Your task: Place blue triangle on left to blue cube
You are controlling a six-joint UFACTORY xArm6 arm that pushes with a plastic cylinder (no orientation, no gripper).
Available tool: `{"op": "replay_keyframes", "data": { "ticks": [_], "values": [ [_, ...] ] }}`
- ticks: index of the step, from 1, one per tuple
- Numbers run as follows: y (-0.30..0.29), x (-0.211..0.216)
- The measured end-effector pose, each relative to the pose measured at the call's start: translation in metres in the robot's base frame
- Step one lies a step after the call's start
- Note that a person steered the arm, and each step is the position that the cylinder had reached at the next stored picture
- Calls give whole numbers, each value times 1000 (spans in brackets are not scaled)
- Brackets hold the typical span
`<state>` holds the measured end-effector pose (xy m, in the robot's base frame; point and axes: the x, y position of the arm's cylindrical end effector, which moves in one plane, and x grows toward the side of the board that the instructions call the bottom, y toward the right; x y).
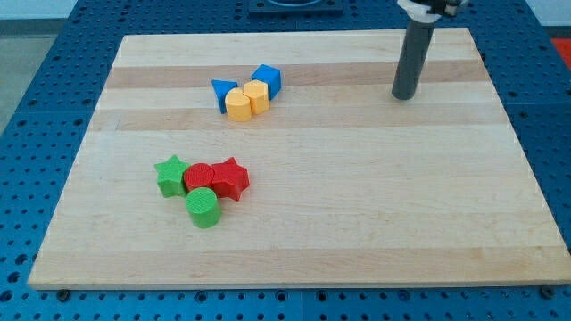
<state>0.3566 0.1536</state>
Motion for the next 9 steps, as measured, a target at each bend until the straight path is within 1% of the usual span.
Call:
{"op": "replay_keyframes", "data": {
  "ticks": [1, 2, 3, 5, 6, 7, 9],
  "values": [
    [-34, 24],
    [-86, 32],
    [-159, 54],
    [-300, 57],
    [-309, 51],
    [-281, 19],
    [-277, 3]
  ]
}}
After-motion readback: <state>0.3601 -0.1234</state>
